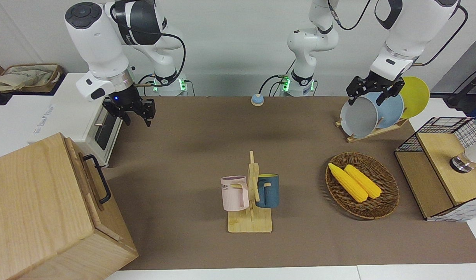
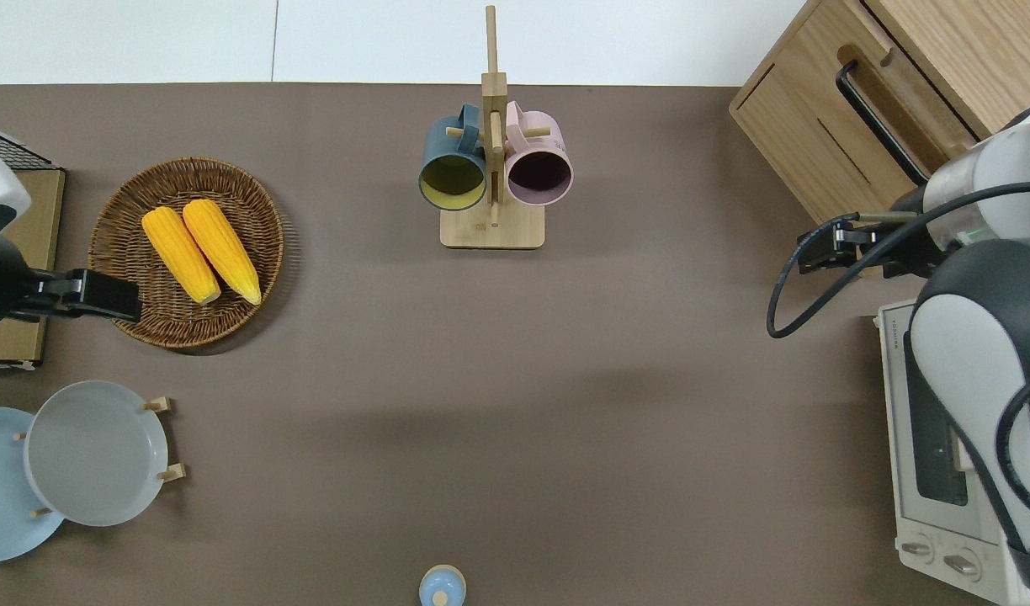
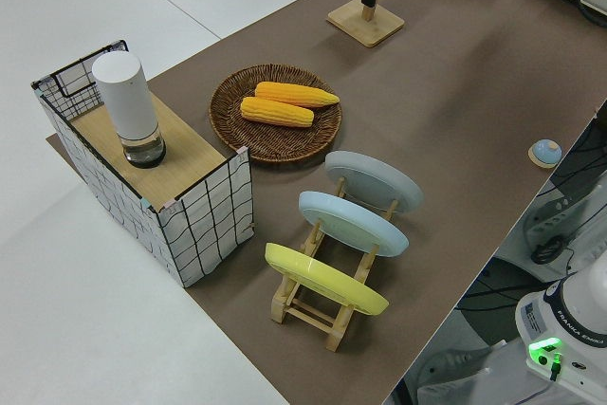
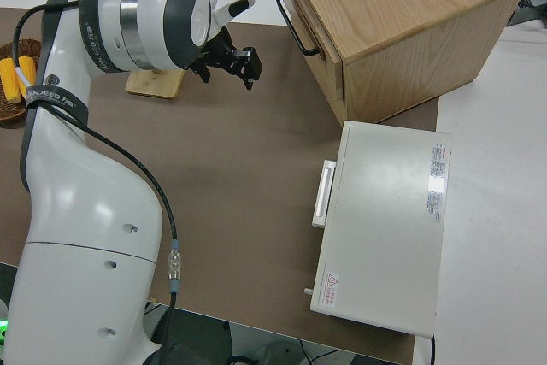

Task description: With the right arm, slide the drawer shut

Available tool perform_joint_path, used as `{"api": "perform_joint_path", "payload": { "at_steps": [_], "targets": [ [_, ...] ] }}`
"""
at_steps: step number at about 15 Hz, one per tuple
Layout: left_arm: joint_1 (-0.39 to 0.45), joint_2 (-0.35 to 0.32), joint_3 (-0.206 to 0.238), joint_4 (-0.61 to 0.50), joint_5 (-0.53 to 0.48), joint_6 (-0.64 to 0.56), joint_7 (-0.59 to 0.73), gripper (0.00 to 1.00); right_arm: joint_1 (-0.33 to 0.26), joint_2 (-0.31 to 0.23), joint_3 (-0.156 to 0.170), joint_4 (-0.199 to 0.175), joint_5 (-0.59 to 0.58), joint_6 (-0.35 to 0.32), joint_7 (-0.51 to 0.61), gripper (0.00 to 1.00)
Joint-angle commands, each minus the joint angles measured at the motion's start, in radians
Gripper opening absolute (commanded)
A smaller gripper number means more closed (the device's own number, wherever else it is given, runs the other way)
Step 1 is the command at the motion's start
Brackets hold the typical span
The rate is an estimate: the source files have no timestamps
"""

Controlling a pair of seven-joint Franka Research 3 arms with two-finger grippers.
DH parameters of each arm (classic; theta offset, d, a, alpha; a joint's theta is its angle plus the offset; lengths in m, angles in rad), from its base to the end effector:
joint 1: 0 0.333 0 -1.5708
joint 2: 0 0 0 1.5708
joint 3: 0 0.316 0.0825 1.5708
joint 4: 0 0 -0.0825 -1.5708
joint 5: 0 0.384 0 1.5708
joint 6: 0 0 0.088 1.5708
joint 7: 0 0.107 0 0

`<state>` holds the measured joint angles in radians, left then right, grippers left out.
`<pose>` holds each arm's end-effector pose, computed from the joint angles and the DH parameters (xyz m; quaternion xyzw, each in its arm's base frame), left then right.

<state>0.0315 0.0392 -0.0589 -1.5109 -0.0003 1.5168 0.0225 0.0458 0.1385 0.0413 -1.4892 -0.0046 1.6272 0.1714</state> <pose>0.5612 -0.0147 0.6261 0.9995 -0.0249 -0.0166 0.0013 0.5992 0.0502 0.5881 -0.9991 0.0422 0.0003 0.0005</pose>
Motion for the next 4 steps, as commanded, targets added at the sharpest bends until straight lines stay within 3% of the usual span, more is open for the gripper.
{"api": "perform_joint_path", "payload": {
  "at_steps": [1,4],
  "targets": [
    [0.005,0.011,-0.007,0.026,0.017,-0.020,0.010,0.99,-0.001,-0.008,0.003,0.012,-0.005,-0.021,-0.024,0.985],
    [0.005,0.011,-0.007,0.026,0.017,-0.020,0.010,0.99,-0.003,-0.008,0.005,0.020,-0.017,-0.036,-0.027,0.985]
  ]
}}
